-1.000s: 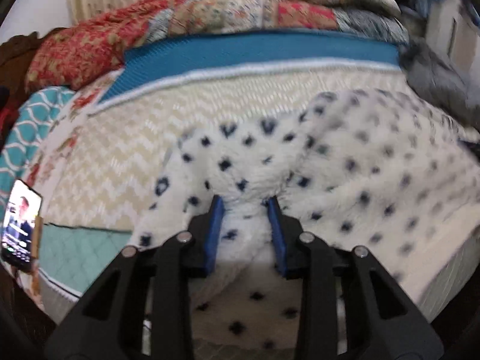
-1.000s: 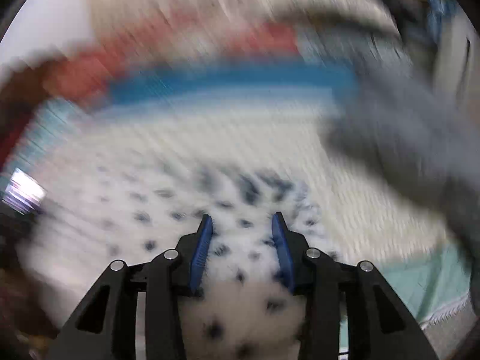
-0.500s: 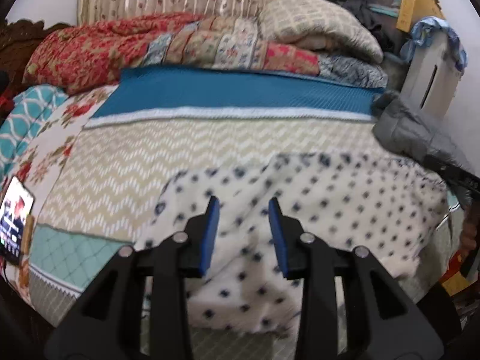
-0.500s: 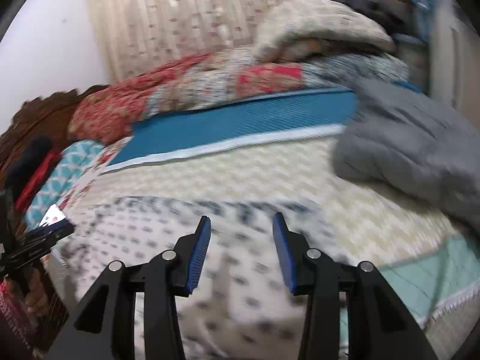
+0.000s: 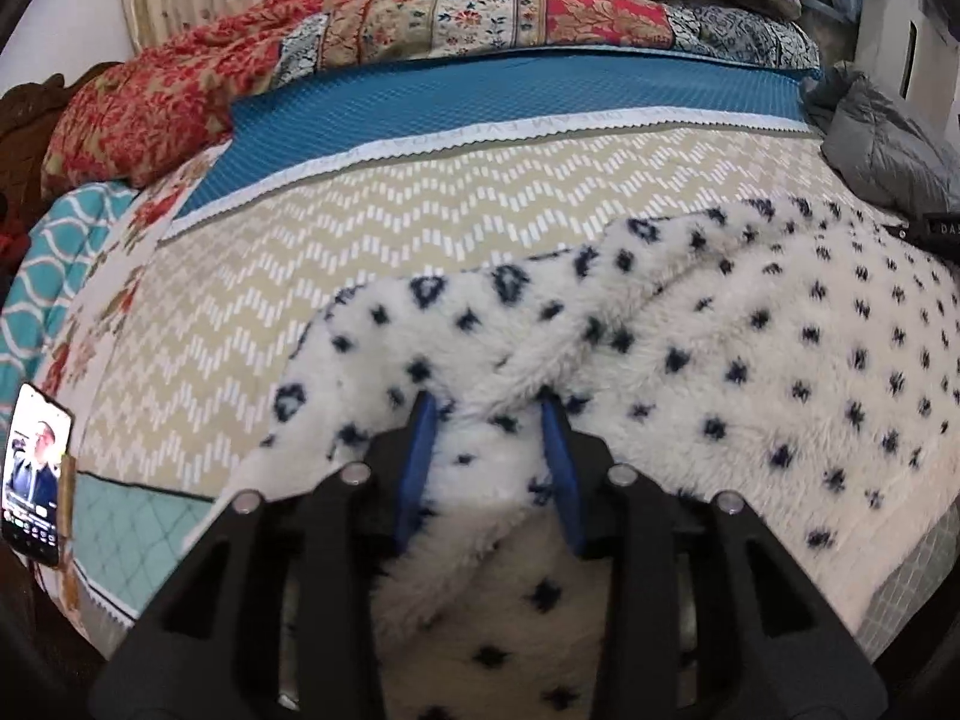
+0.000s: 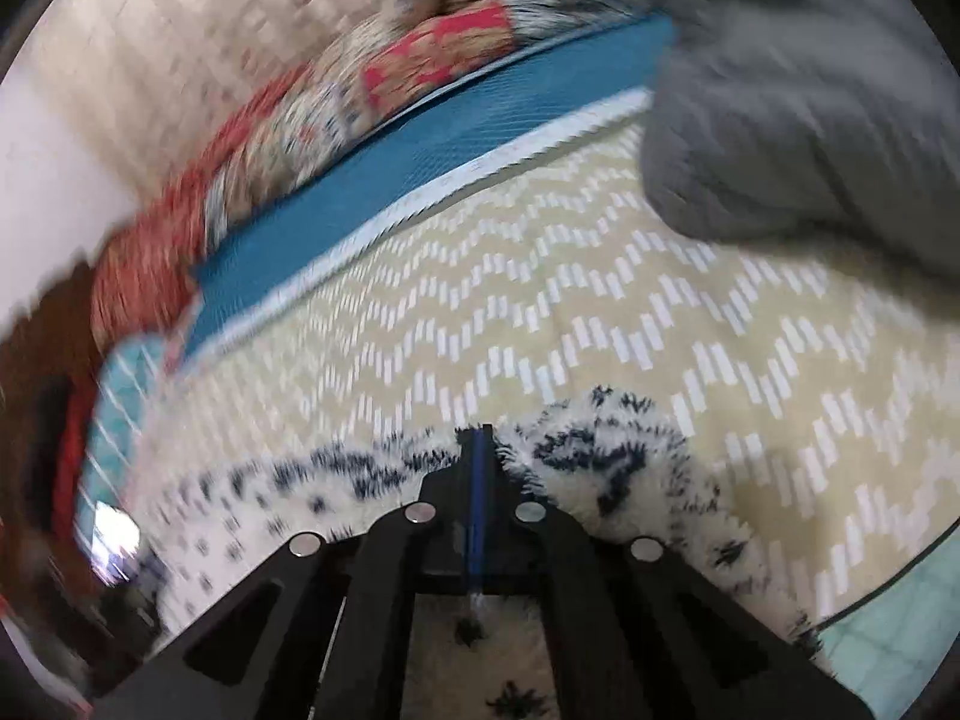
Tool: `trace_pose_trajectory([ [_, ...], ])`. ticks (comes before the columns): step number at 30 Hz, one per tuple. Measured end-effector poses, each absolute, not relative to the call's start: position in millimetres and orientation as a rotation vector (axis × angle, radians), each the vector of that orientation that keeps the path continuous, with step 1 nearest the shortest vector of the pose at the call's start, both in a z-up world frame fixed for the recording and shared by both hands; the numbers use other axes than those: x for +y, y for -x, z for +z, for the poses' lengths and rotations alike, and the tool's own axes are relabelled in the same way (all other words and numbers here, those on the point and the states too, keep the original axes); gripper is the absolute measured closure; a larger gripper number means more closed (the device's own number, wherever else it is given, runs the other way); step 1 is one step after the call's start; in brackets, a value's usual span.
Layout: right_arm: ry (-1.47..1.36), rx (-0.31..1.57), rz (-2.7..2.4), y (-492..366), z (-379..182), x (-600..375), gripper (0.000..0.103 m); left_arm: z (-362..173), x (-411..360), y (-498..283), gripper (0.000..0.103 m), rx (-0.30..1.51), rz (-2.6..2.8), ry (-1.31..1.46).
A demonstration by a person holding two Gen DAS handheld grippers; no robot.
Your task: Fold large clothes
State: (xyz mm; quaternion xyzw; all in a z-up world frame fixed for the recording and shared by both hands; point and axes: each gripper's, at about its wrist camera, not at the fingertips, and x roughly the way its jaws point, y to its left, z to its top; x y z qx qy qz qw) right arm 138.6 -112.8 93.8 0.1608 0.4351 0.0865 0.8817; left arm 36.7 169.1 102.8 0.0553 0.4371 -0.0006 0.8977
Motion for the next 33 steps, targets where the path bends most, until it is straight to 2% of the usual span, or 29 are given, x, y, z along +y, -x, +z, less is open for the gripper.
trace_pose_trajectory([
  [3,-0.285,0.828,0.181,-112,115,-104,0.024,125,172,-26,0.067,0.889,-0.018,-0.027],
  [7,-0.169,0.755,0.31,-66,138,-71,0.031,166,182,5,0.053,0.772,-0.08,0.123],
  [9,-0.125,0.733,0.372,-45,143,-53,0.049,176,174,13,0.053,0.746,-0.125,0.138],
  [11,-0.073,0.743,0.417,-29,141,-38,0.059,169,157,13,0.053,0.769,-0.162,0.096],
  [16,0.021,0.969,0.399,-13,85,-29,0.059,107,130,5,0.053,0.963,-0.18,0.01],
  [18,-0.035,0.973,0.417,-5,74,-42,0.059,88,129,13,0.053,0.965,-0.178,-0.002],
  [24,-0.035,0.959,0.412,-4,72,-40,0.059,96,130,15,0.053,0.976,-0.175,0.0],
  [27,-0.043,0.932,0.441,0,86,-43,0.059,123,140,25,0.053,0.951,-0.185,0.05],
  [29,-0.101,0.888,0.465,8,106,-58,0.059,147,154,31,0.044,0.899,-0.175,0.07],
  [31,-0.16,0.825,0.466,14,127,-77,0.06,175,177,36,0.02,0.818,-0.118,0.077],
  [32,-0.186,0.772,0.448,17,142,-90,0.062,185,188,37,0.017,0.785,-0.077,0.072],
  [33,-0.194,0.725,0.402,19,154,-103,0.071,191,197,34,0.014,0.767,-0.036,0.06],
])
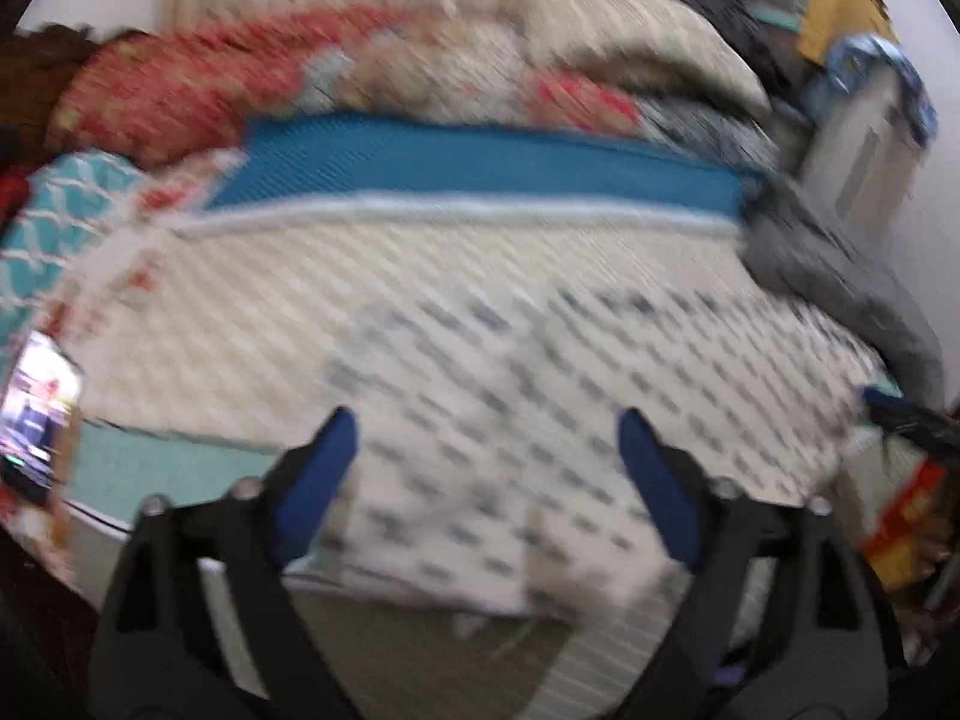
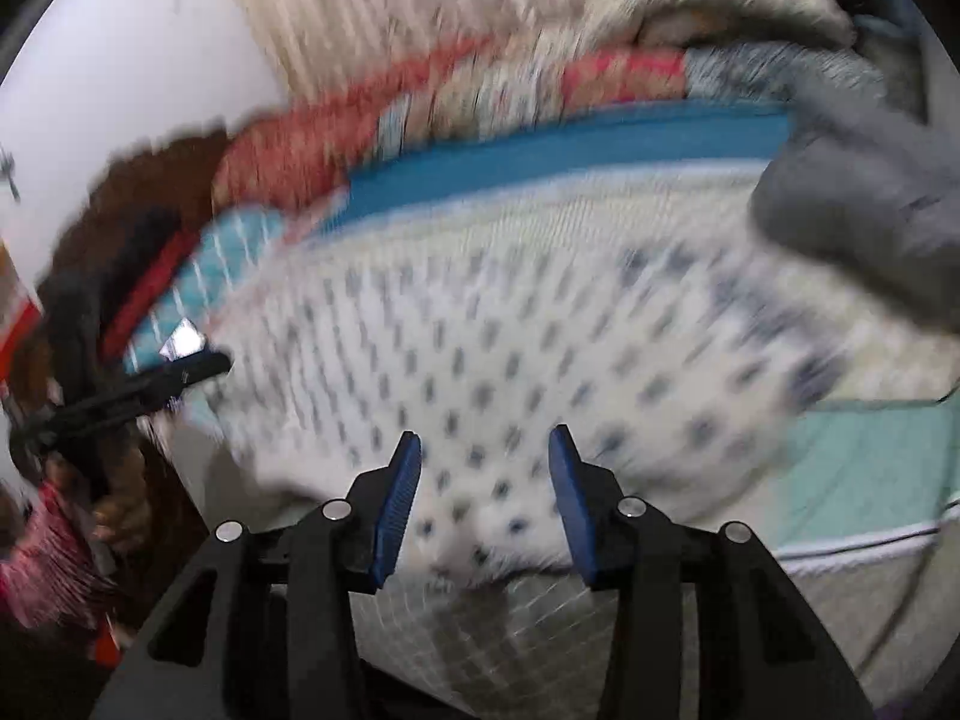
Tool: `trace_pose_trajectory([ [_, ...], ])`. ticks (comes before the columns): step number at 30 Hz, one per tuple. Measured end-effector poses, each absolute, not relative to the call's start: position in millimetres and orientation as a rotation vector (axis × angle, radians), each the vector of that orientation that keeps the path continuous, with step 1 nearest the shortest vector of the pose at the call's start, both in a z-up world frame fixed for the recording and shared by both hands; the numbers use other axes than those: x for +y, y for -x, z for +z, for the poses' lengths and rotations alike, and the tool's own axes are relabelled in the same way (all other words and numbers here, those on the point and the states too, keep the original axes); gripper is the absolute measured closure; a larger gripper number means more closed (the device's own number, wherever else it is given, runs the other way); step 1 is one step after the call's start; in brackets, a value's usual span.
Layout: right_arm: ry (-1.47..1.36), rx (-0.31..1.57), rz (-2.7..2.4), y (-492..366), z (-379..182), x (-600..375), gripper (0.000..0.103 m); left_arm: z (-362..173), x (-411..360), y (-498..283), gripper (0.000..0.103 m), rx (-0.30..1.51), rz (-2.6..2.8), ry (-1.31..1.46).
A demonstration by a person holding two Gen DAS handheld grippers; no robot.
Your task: Fold large clothes
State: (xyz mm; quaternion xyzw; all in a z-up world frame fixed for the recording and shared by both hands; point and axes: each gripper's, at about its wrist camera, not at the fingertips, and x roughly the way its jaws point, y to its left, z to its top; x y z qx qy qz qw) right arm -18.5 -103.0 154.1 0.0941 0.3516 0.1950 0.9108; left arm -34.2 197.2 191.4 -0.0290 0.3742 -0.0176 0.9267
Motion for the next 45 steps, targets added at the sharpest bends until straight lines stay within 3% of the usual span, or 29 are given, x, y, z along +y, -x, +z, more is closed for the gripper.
trace_pose_trajectory([
  [3,-0.237,0.649,0.276,11,173,-138,0.095,193,227,14,0.013,0.788,0.071,0.035],
  [5,-0.323,0.654,0.241,0,168,-159,0.099,180,242,-1,0.008,0.856,0.05,0.077],
  [10,-0.53,0.83,0.218,-33,111,-186,0.1,122,267,-29,0.007,1.053,0.034,0.216],
  [14,-0.662,0.99,0.315,-50,66,-171,0.1,93,281,-26,0.007,1.106,-0.031,0.452],
  [18,-0.615,0.992,0.354,-53,64,-151,0.103,76,292,-25,0.006,1.113,-0.075,0.599],
  [31,-0.6,0.98,0.29,-27,60,-173,0.103,108,292,-25,0.006,1.086,-0.071,0.223],
  [37,-0.631,1.023,0.343,-39,58,-160,0.103,70,284,-41,0.005,1.204,-0.12,0.365],
  [45,-0.541,1.1,0.45,-42,53,-128,0.103,64,282,-25,0.005,1.157,-0.095,0.381],
])
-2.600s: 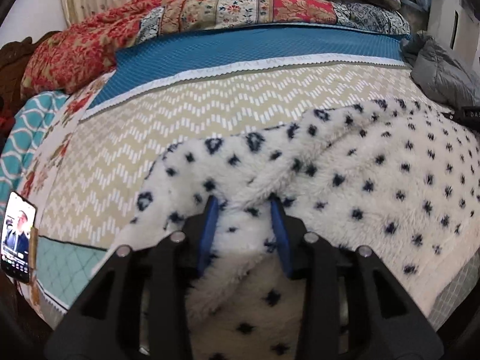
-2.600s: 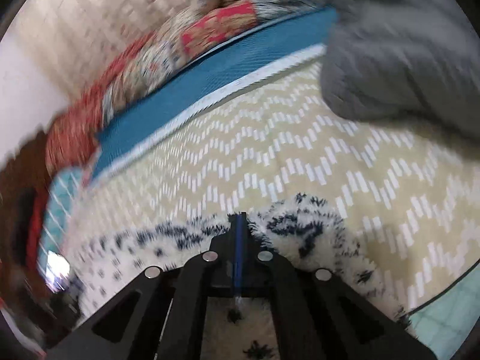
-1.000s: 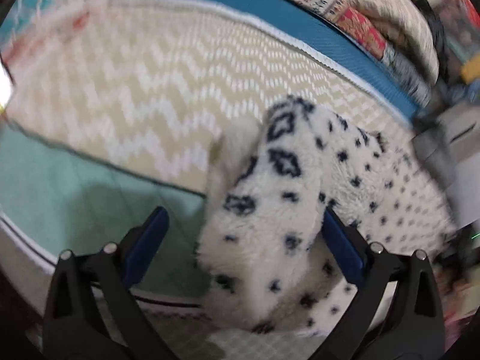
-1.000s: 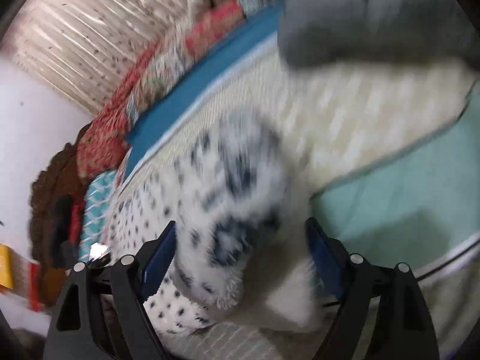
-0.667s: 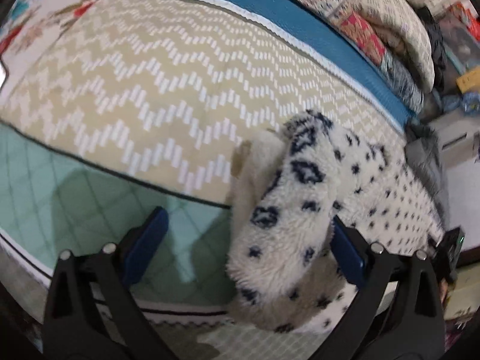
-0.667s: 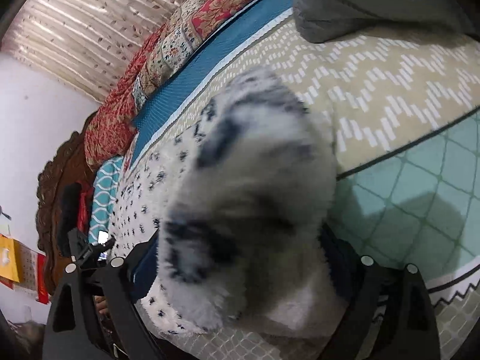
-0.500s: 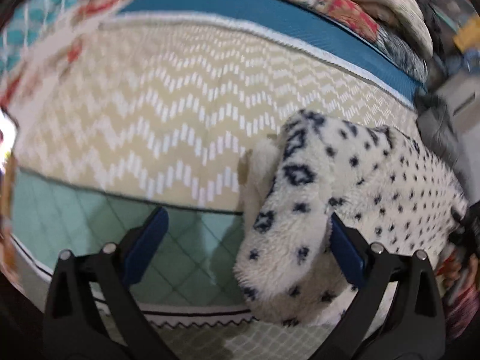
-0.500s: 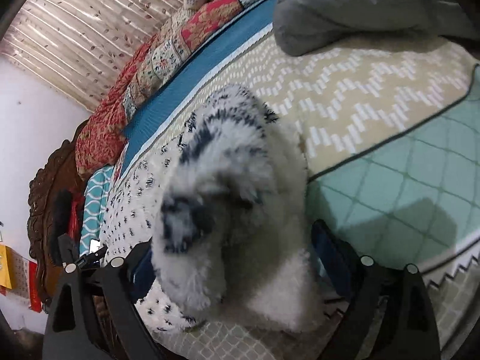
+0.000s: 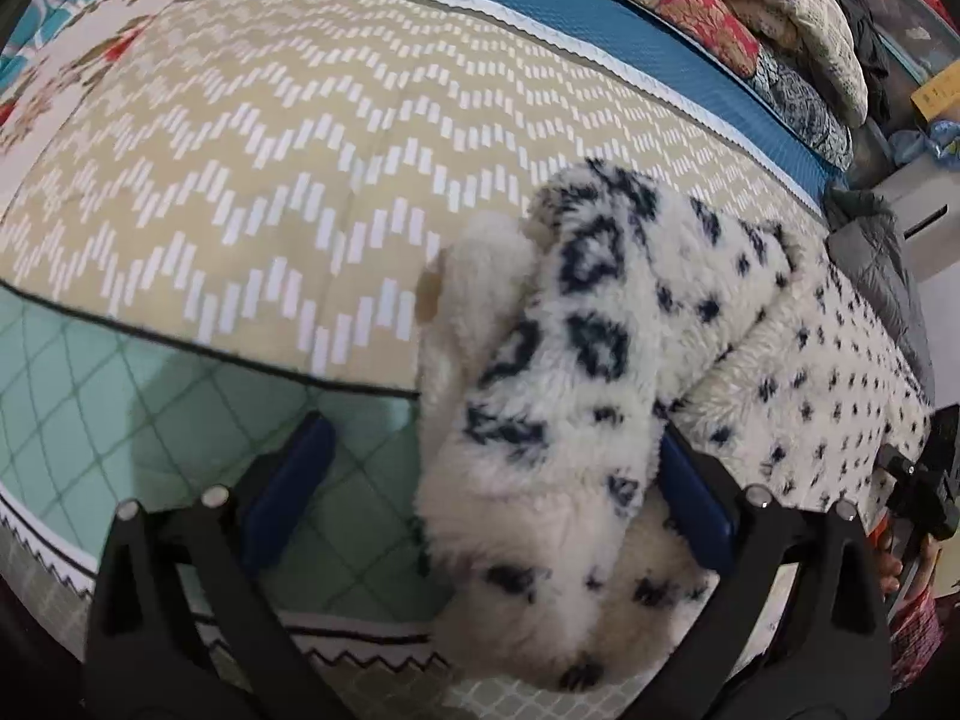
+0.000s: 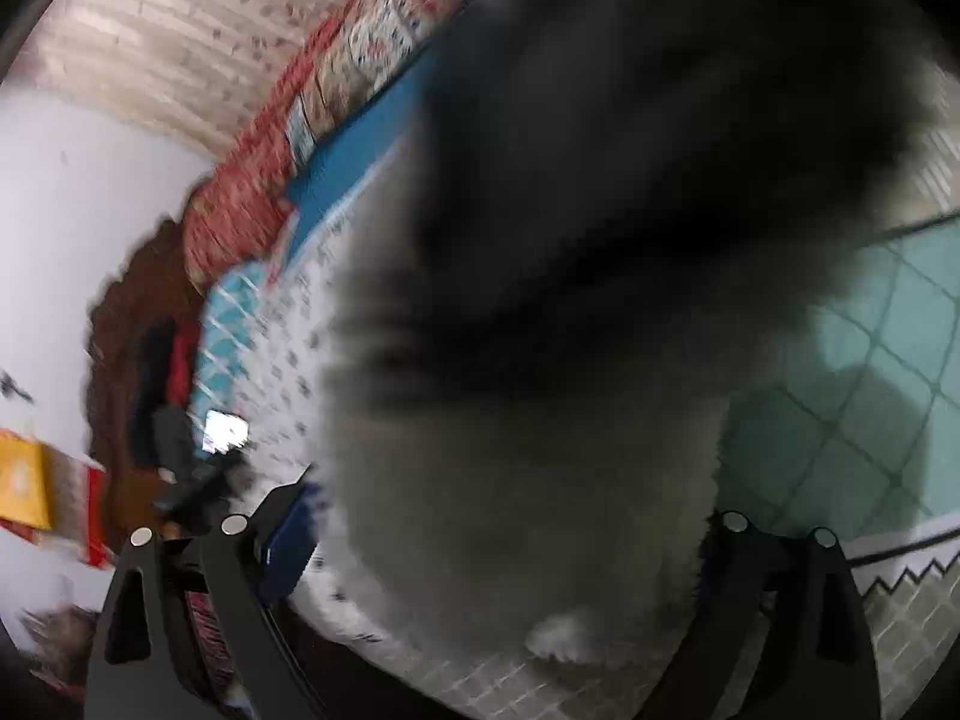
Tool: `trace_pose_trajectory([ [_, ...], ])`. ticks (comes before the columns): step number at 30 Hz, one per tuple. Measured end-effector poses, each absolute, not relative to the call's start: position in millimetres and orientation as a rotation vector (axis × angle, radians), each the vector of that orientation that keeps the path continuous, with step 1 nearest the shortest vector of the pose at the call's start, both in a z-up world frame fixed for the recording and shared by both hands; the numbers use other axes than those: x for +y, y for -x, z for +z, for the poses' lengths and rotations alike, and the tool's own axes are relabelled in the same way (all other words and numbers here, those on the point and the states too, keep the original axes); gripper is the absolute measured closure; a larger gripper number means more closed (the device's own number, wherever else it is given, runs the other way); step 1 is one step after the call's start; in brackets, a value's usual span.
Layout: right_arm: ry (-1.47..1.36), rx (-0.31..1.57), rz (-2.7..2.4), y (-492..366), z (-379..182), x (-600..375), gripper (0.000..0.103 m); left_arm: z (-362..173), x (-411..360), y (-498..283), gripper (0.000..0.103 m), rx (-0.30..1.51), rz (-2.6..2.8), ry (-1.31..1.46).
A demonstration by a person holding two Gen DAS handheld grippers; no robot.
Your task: Fold large clothes
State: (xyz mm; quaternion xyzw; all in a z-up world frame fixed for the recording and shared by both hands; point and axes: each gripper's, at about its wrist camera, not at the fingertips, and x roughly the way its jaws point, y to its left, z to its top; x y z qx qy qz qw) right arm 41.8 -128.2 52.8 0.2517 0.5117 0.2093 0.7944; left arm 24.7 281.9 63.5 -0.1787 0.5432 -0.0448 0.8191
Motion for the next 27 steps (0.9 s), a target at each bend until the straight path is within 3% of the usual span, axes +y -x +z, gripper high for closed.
trace_pose_trajectory([
  [5,-0.555,1.081,0.433,-38,53,-134,0.103,64,274,-12,0.007,1.162,-0.186,0.541],
  [6,-0.533,1.081,0.418,-38,56,-134,0.078,64,273,-11,0.019,1.161,-0.179,0.543],
  [7,-0.525,1.084,0.428,-38,58,-133,0.062,67,270,-10,0.041,1.158,-0.177,0.542],
  [8,-0.537,1.081,0.453,-38,63,-131,0.053,70,269,-9,0.052,1.153,-0.185,0.55],
  [9,-0.517,1.061,0.464,-36,72,-127,0.048,75,268,-10,0.068,1.146,-0.185,0.557],
  [10,-0.468,1.034,0.476,-35,85,-120,0.047,85,269,-9,0.075,1.128,-0.172,0.543],
  [19,-0.303,0.802,0.644,-61,193,-57,0.045,194,299,-26,0.08,0.865,-0.154,0.459],
  [27,-0.211,0.721,0.767,-195,243,57,0.045,265,401,-78,0.08,0.657,0.089,0.448],
])
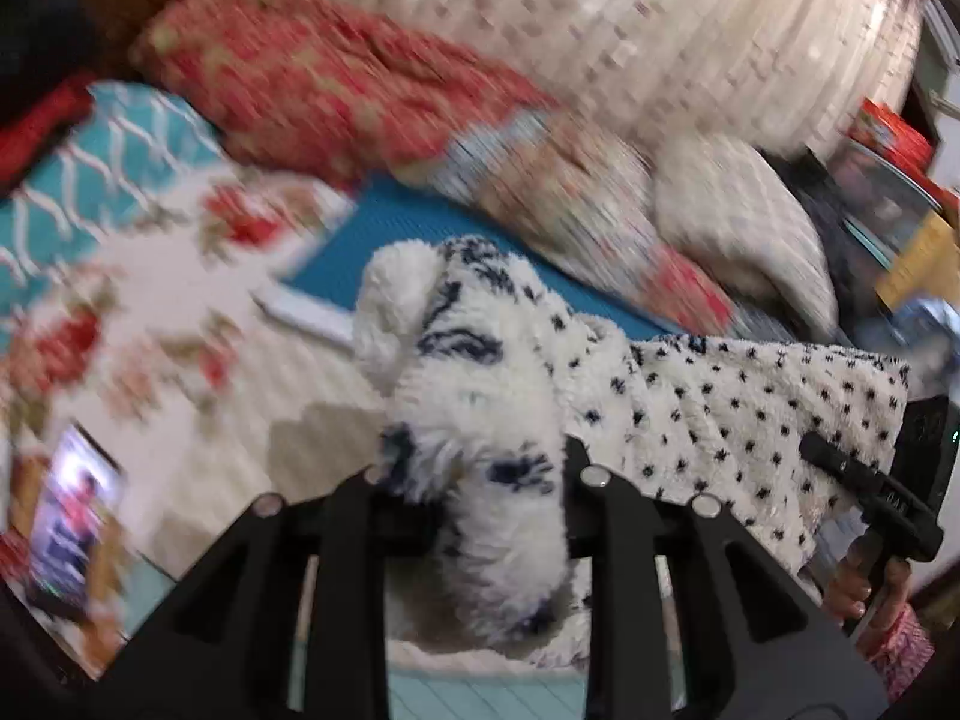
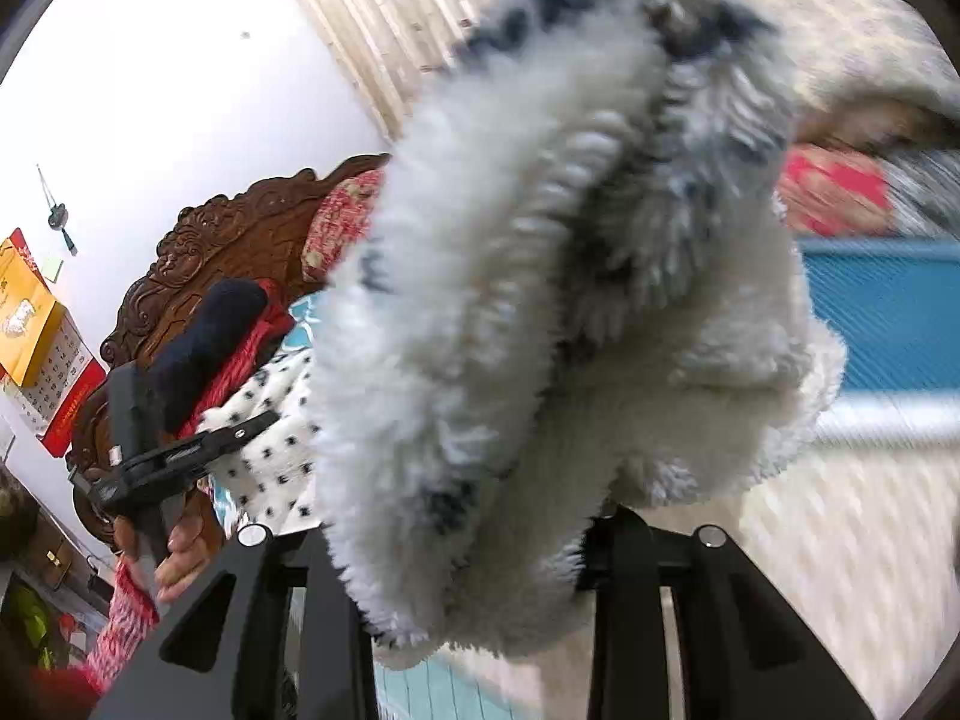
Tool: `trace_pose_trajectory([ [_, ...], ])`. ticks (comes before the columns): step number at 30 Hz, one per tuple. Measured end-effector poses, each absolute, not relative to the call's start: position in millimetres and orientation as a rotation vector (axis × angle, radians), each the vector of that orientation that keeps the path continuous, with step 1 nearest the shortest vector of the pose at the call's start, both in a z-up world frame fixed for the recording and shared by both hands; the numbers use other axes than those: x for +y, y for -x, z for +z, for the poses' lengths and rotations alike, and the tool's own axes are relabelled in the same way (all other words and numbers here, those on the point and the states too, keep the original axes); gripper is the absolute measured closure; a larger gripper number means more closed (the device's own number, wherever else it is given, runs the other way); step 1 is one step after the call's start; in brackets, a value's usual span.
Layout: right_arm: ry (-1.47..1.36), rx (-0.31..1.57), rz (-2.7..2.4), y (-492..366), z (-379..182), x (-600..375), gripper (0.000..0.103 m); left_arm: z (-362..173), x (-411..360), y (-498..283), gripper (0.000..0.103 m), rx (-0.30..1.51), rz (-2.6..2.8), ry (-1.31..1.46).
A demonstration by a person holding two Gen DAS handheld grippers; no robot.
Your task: Fold large clothes
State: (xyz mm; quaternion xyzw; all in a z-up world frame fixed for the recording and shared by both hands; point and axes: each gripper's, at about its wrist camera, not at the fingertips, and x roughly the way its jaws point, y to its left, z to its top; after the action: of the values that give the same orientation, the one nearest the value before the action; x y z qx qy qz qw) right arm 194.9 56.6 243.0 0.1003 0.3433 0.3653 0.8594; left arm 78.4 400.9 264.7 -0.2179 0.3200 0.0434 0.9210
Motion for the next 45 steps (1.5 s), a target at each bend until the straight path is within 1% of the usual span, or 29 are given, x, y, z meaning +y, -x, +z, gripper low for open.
trace_pose_trajectory([
  [2,-0.19,0.713,0.781,-231,245,92,0.045,271,430,-93,0.08,0.623,0.181,0.431],
  [3,-0.175,0.707,0.783,-250,243,111,0.047,272,441,-98,0.08,0.615,0.218,0.42],
  [4,-0.161,0.705,0.782,-264,240,124,0.049,267,456,-110,0.077,0.606,0.287,0.399],
  [5,-0.129,0.716,0.762,-288,230,146,0.055,260,468,-120,0.075,0.604,0.356,0.385],
  [6,-0.097,0.738,0.722,-305,217,160,0.069,247,482,-126,0.063,0.609,0.432,0.374],
  [7,-0.036,0.775,0.621,-327,193,176,0.077,233,491,-138,0.044,0.631,0.493,0.369],
  [8,0.027,0.801,0.546,-339,171,189,0.083,199,505,-159,0.042,0.713,0.567,0.374],
  [11,0.151,0.882,0.356,-357,106,201,0.083,120,524,-196,0.042,0.966,0.653,0.369],
  [12,0.127,0.876,0.347,-353,95,193,0.083,103,525,-198,0.042,0.992,0.692,0.348],
  [13,0.106,0.862,0.35,-353,86,200,0.083,96,524,-193,0.042,0.952,0.71,0.339],
  [14,0.087,0.831,0.353,-347,83,200,0.083,97,522,-187,0.04,0.919,0.718,0.332],
  [15,0.082,0.797,0.351,-338,82,196,0.083,101,519,-180,0.036,0.876,0.749,0.312],
  [17,0.057,0.753,0.355,-308,85,187,0.083,113,511,-164,0.035,0.793,0.802,0.306],
  [18,0.043,0.749,0.364,-296,87,182,0.083,122,505,-155,0.033,0.75,0.845,0.299],
  [19,0.037,0.754,0.374,-288,98,186,0.083,130,501,-147,0.027,0.708,0.893,0.285],
  [20,0.03,0.769,0.398,-280,101,196,0.083,142,493,-135,0.025,0.654,0.954,0.266],
  [22,0.025,0.783,0.436,-260,104,195,0.083,165,480,-112,0.024,0.557,1.013,0.248],
  [24,0.043,0.774,0.481,-222,109,197,0.083,188,457,-94,0.023,0.485,1.029,0.213],
  [26,0.086,0.779,0.514,-198,113,206,0.083,206,428,-75,0.02,0.469,0.964,0.172],
  [28,0.113,0.796,0.552,-164,112,203,0.083,207,396,-59,0.018,0.5,0.881,0.131],
  [30,0.116,0.814,0.564,-135,109,196,0.083,198,364,-43,0.018,0.567,0.806,0.107],
  [36,0.15,0.815,0.519,-54,99,151,0.083,147,280,13,0.018,0.759,0.601,0.113],
  [38,0.146,0.84,0.49,-45,94,136,0.083,131,261,24,0.018,0.806,0.538,0.123],
  [41,0.055,0.92,0.443,-39,85,105,0.083,113,237,34,0.018,0.865,0.474,0.131],
  [43,-0.002,0.958,0.421,-30,81,87,0.083,107,227,39,0.018,0.869,0.475,0.118],
  [45,0.018,0.969,0.406,-21,77,82,0.083,104,217,43,0.018,0.87,0.484,0.105],
])
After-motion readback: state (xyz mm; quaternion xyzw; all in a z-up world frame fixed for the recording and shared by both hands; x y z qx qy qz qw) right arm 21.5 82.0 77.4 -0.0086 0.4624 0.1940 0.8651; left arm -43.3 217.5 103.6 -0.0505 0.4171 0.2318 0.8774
